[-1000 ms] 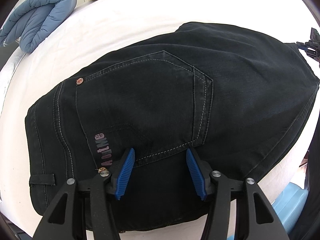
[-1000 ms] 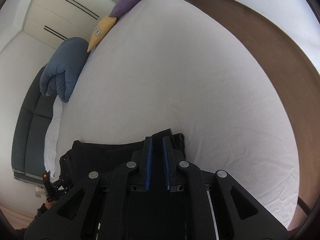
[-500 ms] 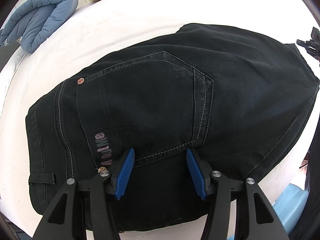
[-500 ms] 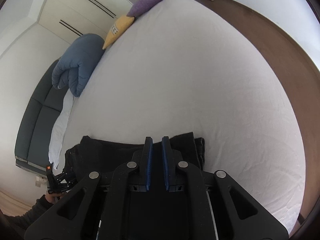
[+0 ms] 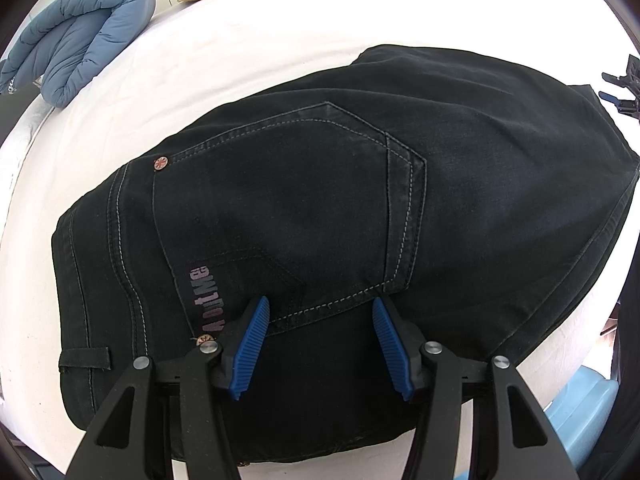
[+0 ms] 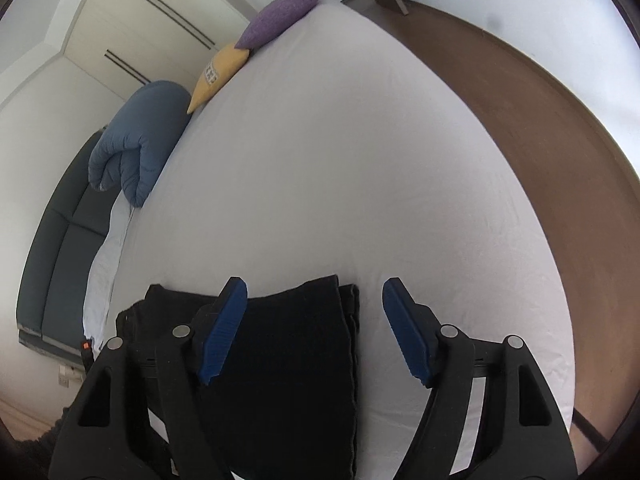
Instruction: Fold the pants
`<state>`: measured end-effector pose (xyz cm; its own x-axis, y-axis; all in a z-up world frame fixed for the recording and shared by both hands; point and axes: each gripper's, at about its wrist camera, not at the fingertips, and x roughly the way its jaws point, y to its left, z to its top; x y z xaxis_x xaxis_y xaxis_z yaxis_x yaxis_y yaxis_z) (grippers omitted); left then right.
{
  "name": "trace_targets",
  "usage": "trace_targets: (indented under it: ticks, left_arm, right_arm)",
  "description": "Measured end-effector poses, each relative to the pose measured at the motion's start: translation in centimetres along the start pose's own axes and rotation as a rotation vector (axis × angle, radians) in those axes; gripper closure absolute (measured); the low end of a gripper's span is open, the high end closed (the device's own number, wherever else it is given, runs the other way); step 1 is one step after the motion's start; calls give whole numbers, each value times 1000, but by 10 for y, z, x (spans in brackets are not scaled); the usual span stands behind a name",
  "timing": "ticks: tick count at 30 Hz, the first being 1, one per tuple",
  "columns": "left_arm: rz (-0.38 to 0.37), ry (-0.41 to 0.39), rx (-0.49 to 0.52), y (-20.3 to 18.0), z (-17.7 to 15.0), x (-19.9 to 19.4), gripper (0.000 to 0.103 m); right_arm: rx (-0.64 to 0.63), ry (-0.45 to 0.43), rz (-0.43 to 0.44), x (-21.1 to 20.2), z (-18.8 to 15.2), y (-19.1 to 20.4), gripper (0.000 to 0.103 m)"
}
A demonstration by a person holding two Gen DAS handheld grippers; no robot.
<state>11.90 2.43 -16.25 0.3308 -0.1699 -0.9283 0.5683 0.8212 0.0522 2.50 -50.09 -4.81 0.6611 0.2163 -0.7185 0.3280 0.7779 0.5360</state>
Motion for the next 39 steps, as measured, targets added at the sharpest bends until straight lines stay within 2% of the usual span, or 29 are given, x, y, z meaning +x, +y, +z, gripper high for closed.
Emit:
trace_targets:
  ticks: [6, 7, 9, 10, 13, 17, 20, 23, 26, 28, 29, 32, 33, 35, 36, 39]
  left_arm:
    - [2, 2, 2, -1, 1, 0, 46]
    - [3, 2, 2, -1, 1, 1, 46]
    - [2, 2, 3, -1, 2, 1, 46]
    - [2, 2, 3, -1, 2, 1, 46]
    - [3, 1, 2, -1, 2, 1, 46]
    - [4, -5, 0, -1, 0, 1, 46]
    - [10, -14, 1, -3, -4, 0, 45]
    - [12, -20, -4, -3, -7, -1, 44]
    - [14, -27, -7, -3, -11, -3, 44]
    - [9, -37, -15, -1, -15, -5, 44]
    - [6, -41, -20, 0, -16, -5, 44]
    - [2, -61, -33, 1, -22, -4, 44]
    - [2, -66, -36, 1, -23, -4, 43]
    - [3, -72, -37, 2, -26, -4, 43]
    - [3, -75, -36, 2, -27, -4, 43]
    - [4, -85, -38, 2, -31, -5, 43]
  right_arm:
    - [-23, 58, -57, 16, 0, -11, 38]
    - [-33, 66, -66, 18, -2, -11, 44]
    - [-51, 97, -69, 22, -3, -10, 63]
    - [-64, 117, -68, 25, -3, -10, 77]
    - [-96, 121, -86, 24, -5, -9, 88]
    - [-100, 37, -144, 11, -10, -5, 100]
    - [6, -46, -176, -1, -15, -14, 100]
    - [81, -57, -215, 11, -25, -28, 100]
    - [167, -108, -187, 8, -31, -40, 100]
    - [222, -128, -137, 2, -36, -50, 99]
    - [243, -144, -160, -2, -41, -50, 99]
    - [300, -234, -367, -42, -54, -47, 89]
    - [294, -247, -376, -52, -59, -40, 89]
    - [211, -253, -216, -64, -69, -8, 89]
    - [162, -227, -136, -62, -79, 15, 89]
    - [34, -66, 35, -28, -114, 78, 89]
